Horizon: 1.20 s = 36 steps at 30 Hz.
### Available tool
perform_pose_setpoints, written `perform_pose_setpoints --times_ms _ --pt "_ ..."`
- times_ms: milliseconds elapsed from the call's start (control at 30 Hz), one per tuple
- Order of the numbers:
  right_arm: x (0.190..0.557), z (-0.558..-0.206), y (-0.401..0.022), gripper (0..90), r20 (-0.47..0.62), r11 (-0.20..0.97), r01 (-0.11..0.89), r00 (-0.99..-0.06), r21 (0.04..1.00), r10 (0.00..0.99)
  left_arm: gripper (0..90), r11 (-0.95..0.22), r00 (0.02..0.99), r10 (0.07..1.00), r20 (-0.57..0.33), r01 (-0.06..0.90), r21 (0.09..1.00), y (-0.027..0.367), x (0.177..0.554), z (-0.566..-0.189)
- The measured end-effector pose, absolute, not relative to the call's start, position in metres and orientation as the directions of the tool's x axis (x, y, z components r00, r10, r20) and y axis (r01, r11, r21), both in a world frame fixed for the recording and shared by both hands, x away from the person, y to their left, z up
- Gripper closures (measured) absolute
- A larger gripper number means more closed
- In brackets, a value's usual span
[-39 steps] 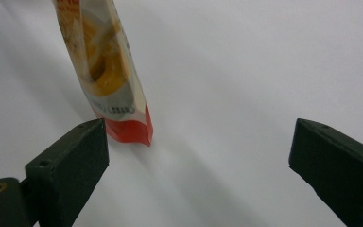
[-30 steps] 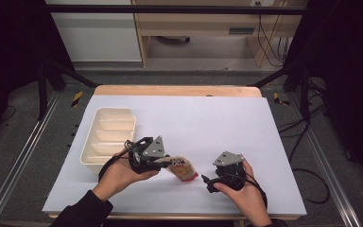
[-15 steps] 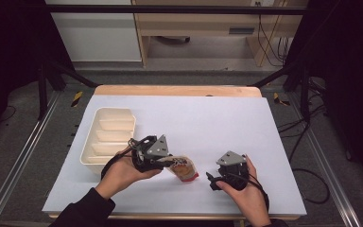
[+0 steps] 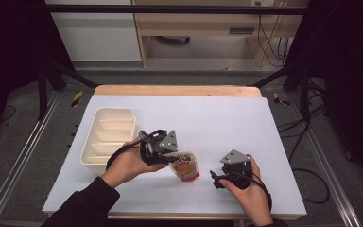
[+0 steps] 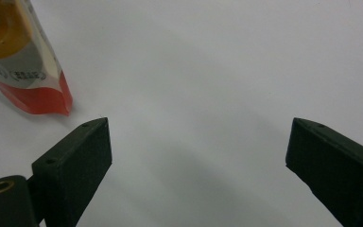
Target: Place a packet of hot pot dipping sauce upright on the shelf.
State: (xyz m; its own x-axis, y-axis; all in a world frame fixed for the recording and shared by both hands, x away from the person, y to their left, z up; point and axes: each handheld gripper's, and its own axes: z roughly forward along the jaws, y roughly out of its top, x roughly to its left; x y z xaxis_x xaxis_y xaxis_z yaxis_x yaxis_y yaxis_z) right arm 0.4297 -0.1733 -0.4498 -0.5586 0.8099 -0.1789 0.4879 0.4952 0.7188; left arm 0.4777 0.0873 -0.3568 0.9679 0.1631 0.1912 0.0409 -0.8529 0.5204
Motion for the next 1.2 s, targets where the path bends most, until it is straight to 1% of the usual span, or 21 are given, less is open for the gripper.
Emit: perform_pose_setpoints --times_ms 33,67,100,133,200,267,367,433,467,600,833,1000,1200 --pt "0.430 -0.450 -0.173 8.2 -0.179 0.495 0.488 -0.559 0.719 0.810 75.7 -0.853 0.968 0.163 0.191 0.041 0.520 0.087 0.478 -0.357" --pt "0.430 -0.450 -0.174 8.2 -0.181 0.496 0.488 -0.558 0.718 0.810 75.8 -0.872 0.970 0.142 0.196 0.028 0.489 0.082 0.479 -0.354" --pt "0.430 -0.450 -0.174 8.2 -0.181 0.496 0.488 -0.558 0.718 0.810 75.8 -0.872 0.970 0.142 0.196 0.028 0.489 0.082 0.479 -0.354" --pt "0.430 -0.450 -0.174 8.2 -0.180 0.496 0.488 -0.558 0.718 0.810 75.7 -0.887 0.972 0.116 0.204 0.009 0.462 0.077 0.480 -0.351" --pt "0.430 -0.450 -0.175 8.2 -0.180 0.496 0.487 -0.558 0.719 0.810 75.8 -0.892 0.972 0.108 0.207 0.003 0.452 0.076 0.480 -0.351" --pt "0.430 -0.450 -0.175 8.2 -0.183 0.500 0.486 -0.561 0.717 0.807 75.8 -0.911 0.971 0.083 0.226 -0.018 0.413 0.071 0.481 -0.346" --pt "0.430 -0.450 -0.174 8.2 -0.184 0.501 0.487 -0.561 0.715 0.807 75.8 -0.922 0.969 0.068 0.239 -0.030 0.385 0.070 0.481 -0.343" --pt "0.430 -0.450 -0.175 8.2 -0.182 0.501 0.486 -0.562 0.716 0.807 75.8 -0.929 0.967 0.060 0.249 -0.037 0.368 0.071 0.481 -0.338" --pt "0.430 -0.450 -0.175 8.2 -0.181 0.500 0.486 -0.562 0.717 0.807 75.8 -0.939 0.963 0.048 0.264 -0.046 0.340 0.073 0.481 -0.333" --pt "0.430 -0.450 -0.174 8.3 -0.181 0.497 0.483 -0.561 0.721 0.808 75.8 -0.947 0.960 0.039 0.276 -0.052 0.316 0.083 0.479 -0.320" --pt "0.429 -0.450 -0.172 8.3 -0.186 0.504 0.480 -0.565 0.718 0.804 75.8 -0.947 0.954 0.041 0.298 -0.057 0.315 0.103 0.480 -0.301" --pt "0.429 -0.450 -0.171 8.3 -0.193 0.506 0.478 -0.562 0.718 0.804 75.8 -0.947 0.948 0.066 0.313 -0.040 0.319 0.121 0.482 -0.288" --pt "0.429 -0.450 -0.170 7.8 -0.201 0.516 0.468 -0.569 0.717 0.797 75.8 -0.945 0.944 0.091 0.317 -0.019 0.327 0.133 0.486 -0.279"
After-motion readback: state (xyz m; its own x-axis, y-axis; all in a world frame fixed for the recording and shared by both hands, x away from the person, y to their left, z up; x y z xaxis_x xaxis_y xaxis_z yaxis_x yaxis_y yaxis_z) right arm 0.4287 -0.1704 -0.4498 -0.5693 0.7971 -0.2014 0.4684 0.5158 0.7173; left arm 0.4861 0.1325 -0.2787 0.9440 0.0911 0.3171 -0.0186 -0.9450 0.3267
